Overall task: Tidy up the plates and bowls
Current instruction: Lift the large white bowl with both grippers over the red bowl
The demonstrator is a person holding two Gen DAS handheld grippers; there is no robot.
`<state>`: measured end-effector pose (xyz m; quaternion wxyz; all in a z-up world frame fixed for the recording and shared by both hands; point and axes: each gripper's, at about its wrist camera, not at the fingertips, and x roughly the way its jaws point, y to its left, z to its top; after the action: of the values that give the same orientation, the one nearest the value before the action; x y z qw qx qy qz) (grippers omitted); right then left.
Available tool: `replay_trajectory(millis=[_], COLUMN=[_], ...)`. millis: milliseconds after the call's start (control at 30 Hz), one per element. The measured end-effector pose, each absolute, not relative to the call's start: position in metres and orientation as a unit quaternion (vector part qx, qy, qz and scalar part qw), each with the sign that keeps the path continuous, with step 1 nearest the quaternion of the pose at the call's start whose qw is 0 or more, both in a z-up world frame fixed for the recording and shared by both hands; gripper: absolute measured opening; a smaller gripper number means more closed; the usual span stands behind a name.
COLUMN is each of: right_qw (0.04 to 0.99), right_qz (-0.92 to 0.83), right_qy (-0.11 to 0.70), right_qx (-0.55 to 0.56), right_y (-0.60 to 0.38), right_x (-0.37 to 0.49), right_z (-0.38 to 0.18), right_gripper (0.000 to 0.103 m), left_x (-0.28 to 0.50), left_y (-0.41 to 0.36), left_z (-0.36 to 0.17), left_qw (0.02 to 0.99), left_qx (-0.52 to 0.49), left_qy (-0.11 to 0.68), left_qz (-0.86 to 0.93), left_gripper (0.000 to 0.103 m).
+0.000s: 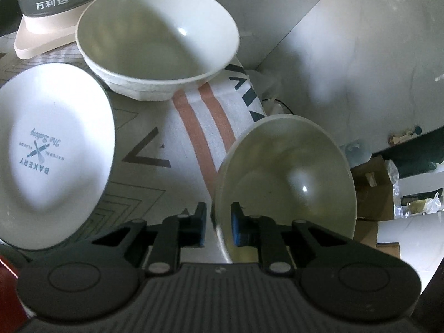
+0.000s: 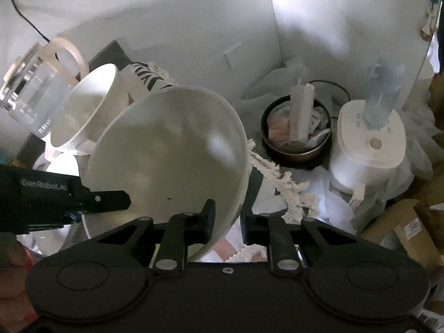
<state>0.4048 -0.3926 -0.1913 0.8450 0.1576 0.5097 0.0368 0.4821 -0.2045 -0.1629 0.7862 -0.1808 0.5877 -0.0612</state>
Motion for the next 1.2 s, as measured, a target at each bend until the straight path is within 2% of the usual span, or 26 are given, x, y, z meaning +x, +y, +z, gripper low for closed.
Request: replay_trajectory(millis=[267, 400, 500, 900, 1200], right_qw=[0.849, 0.858, 0.863, 0.880, 0.884], right_qz=[0.056, 0.065, 0.071, 0.118, 0.157], right_qy=[0.504, 0.489, 0.480, 0.442, 0.425], right_qx=[0.152, 0.145, 0.143, 0.131, 0.115], right_y=[-0.389, -0.383, -0.380, -0.356, -0.321], right_x=[0.405, 0.404, 0.404, 0.401, 0.388], right_z=[-0.183, -0.169, -0.159, -0.125, -0.104], right_gripper=[0.018, 0.018, 0.018, 0.018, 0.019], left_x=[0.470, 0.466, 0.462, 0.429, 0.401], left_y=[-0.197, -0.188, -0.180, -0.145, -0.112], left_z=[-0.150, -0.138, -0.127, -0.085, -0.072], left_qw=[0.796, 0.804, 0.809, 0.835, 0.845], left_qx=[-0.193, -0.205, -0.213, -0.230, -0.237], left_qy=[0.572, 0.556, 0.546, 0.501, 0.479], left_qz=[-0.045, -0.040, -0.036, -0.007, 0.026], left_gripper=[0.016, 0.009, 0.008, 0.007, 0.007])
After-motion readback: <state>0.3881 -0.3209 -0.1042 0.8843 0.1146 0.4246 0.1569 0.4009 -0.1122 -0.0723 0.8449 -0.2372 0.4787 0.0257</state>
